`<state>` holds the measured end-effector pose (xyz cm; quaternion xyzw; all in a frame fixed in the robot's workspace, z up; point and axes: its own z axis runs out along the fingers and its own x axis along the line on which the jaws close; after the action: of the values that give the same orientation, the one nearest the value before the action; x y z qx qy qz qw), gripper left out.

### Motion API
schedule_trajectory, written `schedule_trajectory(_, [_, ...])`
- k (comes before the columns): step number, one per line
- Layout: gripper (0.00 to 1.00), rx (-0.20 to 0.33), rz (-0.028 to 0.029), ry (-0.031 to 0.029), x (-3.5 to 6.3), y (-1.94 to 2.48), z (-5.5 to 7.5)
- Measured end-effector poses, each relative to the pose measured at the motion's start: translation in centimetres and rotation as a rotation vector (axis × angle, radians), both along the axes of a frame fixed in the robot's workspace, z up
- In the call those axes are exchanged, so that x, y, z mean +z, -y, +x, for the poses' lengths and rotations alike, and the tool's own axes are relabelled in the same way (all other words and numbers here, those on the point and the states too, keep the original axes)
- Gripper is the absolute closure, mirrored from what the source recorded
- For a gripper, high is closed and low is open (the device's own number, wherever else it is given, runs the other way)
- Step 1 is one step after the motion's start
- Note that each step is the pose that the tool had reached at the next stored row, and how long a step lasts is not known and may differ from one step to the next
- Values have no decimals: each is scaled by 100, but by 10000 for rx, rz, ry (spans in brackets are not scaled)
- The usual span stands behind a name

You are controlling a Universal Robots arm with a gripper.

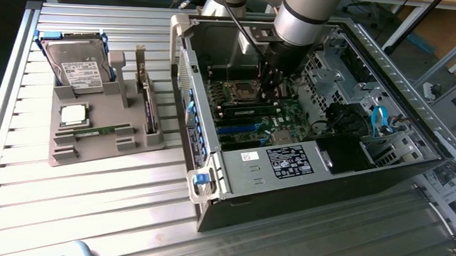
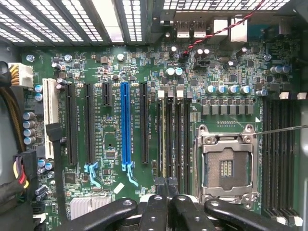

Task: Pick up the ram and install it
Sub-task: 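Insert the ram into the slot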

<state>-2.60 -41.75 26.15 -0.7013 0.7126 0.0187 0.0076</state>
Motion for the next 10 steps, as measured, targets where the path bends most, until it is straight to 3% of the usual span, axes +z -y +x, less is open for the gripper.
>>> schedule_trajectory(10, [89,0,0,0,58,0,0])
